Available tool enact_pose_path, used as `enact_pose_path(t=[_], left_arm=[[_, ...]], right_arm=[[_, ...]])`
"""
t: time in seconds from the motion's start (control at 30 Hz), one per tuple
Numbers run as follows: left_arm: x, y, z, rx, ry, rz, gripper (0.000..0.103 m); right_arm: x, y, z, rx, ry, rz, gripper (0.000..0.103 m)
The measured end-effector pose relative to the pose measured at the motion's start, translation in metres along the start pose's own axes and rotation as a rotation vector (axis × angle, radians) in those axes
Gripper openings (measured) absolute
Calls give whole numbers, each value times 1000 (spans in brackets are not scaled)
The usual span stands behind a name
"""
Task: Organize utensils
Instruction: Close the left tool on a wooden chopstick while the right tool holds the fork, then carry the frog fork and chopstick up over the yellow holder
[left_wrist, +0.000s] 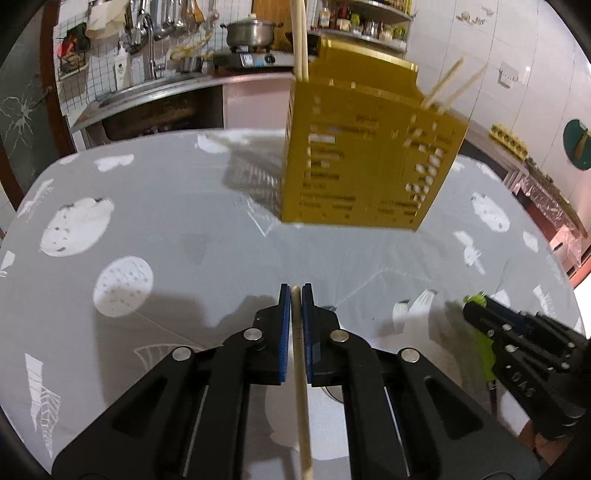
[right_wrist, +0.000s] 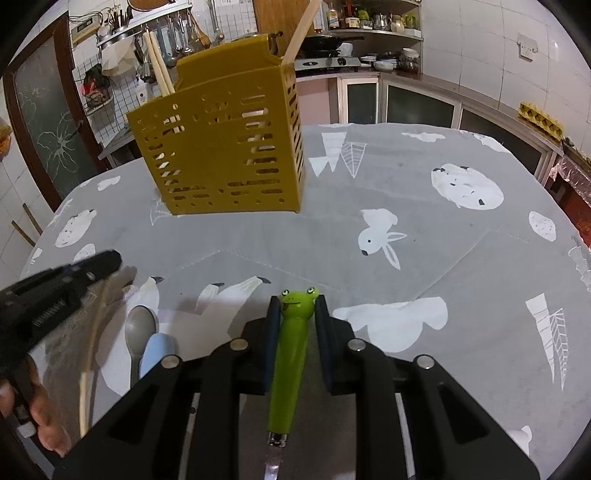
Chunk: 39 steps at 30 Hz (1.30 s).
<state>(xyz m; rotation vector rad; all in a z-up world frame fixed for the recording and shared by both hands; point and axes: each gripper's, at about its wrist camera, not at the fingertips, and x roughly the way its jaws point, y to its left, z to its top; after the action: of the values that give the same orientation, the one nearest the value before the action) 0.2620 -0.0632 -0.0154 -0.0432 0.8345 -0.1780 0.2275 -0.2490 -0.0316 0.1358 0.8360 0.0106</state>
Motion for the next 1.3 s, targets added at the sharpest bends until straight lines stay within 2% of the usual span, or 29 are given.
enact_pose_path(t=[0.37,0.6,0.9,1.17,1.3], left_arm=[[-59,6,14,3,-144,-2,4],[-88,12,18,-11,-237,6,4],[-120,16,18,-18,-363,14,4],[-142,18,15,-10,-452,18,4],[-149,19,15,0,-487,19,4]], right_arm=[[-26,3,4,0,-65,8,19],[-57,6,9,-3,-173,13,19],[-101,13,9,-30,-358,26,19],[-119,19,9,-50,-445,34,19],[-122,20,12,-53,-459,39,19]])
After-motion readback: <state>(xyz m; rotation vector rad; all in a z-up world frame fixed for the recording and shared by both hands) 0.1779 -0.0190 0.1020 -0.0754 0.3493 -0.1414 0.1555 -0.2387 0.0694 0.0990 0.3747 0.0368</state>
